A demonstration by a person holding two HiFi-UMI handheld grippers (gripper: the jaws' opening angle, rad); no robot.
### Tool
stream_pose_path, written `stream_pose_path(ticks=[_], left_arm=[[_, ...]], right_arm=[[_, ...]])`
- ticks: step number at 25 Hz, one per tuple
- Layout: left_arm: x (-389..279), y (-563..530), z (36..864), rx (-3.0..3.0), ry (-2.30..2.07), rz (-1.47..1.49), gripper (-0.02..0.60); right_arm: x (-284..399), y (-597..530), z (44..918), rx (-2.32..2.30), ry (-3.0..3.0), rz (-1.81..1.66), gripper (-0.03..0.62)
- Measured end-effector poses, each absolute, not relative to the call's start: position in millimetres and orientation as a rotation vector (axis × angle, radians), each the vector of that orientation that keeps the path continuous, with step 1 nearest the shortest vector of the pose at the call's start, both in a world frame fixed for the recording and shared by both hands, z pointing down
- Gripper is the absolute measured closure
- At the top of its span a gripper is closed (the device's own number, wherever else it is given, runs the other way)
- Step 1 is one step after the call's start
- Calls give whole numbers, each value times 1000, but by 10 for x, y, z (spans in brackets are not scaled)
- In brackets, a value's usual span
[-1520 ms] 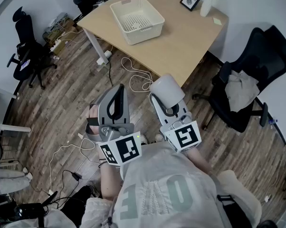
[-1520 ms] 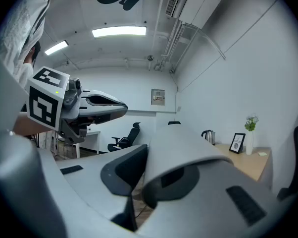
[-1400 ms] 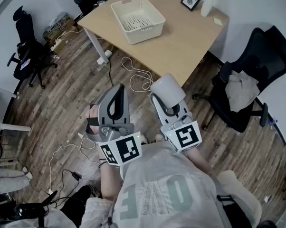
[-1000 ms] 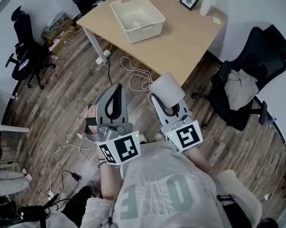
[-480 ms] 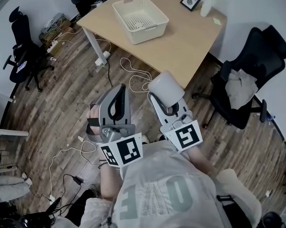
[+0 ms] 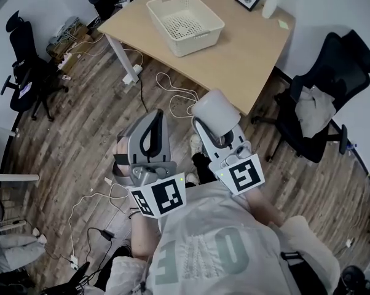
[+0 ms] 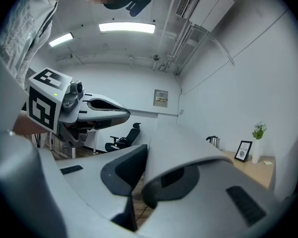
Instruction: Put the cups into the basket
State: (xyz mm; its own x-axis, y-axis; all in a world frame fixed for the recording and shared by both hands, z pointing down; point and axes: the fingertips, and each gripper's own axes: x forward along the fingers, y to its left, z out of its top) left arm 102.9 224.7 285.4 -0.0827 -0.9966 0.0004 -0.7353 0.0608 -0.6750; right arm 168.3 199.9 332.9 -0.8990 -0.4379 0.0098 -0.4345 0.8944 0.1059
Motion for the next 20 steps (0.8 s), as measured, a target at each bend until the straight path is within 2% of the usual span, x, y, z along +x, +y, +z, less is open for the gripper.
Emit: stream_pose_path(ticks=[9,20], left_arm=[[622,1914,2834,-1710,1885,-706,572],[-1,890,2826,-1688,1929,-708,572]], right_arm=[[1248,1671,3245,673,-3060,-190,545],[663,678,3103,648,-3107,-172,545]])
